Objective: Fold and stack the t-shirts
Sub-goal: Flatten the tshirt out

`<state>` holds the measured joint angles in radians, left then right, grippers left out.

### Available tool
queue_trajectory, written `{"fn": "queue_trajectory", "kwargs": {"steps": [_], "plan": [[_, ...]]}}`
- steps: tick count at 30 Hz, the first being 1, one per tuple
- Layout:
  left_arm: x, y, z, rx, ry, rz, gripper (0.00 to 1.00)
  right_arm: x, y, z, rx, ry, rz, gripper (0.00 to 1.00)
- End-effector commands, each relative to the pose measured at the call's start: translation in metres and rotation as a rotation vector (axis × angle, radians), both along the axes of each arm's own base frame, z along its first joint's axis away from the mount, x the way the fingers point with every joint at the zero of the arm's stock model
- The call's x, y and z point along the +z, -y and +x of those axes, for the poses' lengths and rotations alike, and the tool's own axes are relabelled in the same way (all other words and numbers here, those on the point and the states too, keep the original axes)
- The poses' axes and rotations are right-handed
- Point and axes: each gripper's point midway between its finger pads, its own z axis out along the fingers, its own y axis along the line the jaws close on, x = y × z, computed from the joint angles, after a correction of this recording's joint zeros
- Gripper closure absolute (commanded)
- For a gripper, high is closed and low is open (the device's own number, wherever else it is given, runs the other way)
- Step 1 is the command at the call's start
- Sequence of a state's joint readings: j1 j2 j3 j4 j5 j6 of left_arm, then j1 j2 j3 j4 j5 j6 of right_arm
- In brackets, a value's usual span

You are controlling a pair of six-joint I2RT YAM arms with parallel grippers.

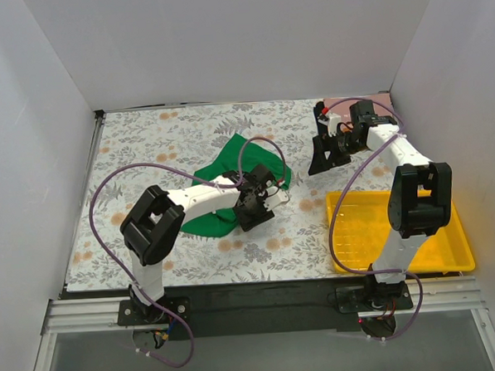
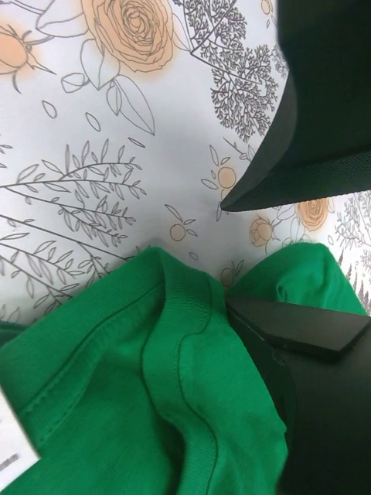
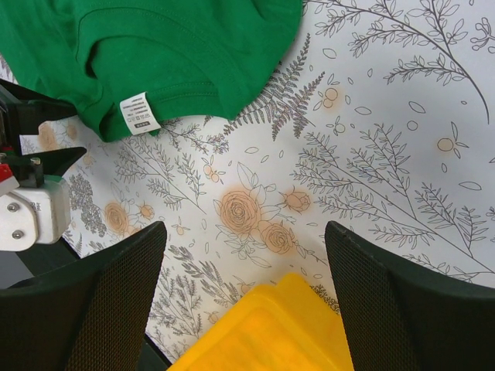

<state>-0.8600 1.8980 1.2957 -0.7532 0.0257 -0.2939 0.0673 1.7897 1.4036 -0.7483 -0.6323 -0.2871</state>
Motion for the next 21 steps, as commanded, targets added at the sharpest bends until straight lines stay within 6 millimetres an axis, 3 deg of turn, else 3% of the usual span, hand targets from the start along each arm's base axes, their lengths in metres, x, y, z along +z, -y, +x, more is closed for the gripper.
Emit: {"fn": "queue_trajectory", "kwargs": {"steps": [1, 6, 7, 10, 11, 14, 17, 21], "plan": [[0.016, 0.006, 0.013, -0.009, 0.079, -0.019, 0.51, 0.014, -0.003, 0.001, 0.010, 0.038, 0.025, 0.11], [0.012, 0.010, 0.019, 0.009, 0.089, -0.018, 0.51, 0.014, -0.001, 0.001, 0.011, 0.049, 0.015, 0.11], [0.014, 0.014, 0.017, 0.001, 0.082, -0.032, 0.56, 0.015, -0.001, 0.001, 0.011, 0.051, 0.013, 0.11], [0.038, 0.031, -0.001, -0.083, 0.023, -0.123, 0.64, 0.013, 0.001, -0.001, 0.010, 0.049, 0.010, 0.11], [0.054, 0.037, -0.005, -0.102, 0.028, -0.166, 0.65, 0.013, 0.002, -0.002, 0.013, 0.049, 0.009, 0.11], [0.077, 0.044, -0.017, -0.147, 0.008, -0.221, 0.63, 0.013, 0.001, -0.003, 0.013, 0.046, 0.015, 0.11], [0.075, 0.039, -0.007, -0.111, 0.052, -0.191, 0.49, 0.012, 0.000, -0.003, 0.013, 0.039, 0.023, 0.11], [0.046, 0.030, 0.004, -0.091, 0.079, -0.118, 0.47, 0.012, 0.000, -0.002, 0.008, 0.034, 0.031, 0.10]]}}
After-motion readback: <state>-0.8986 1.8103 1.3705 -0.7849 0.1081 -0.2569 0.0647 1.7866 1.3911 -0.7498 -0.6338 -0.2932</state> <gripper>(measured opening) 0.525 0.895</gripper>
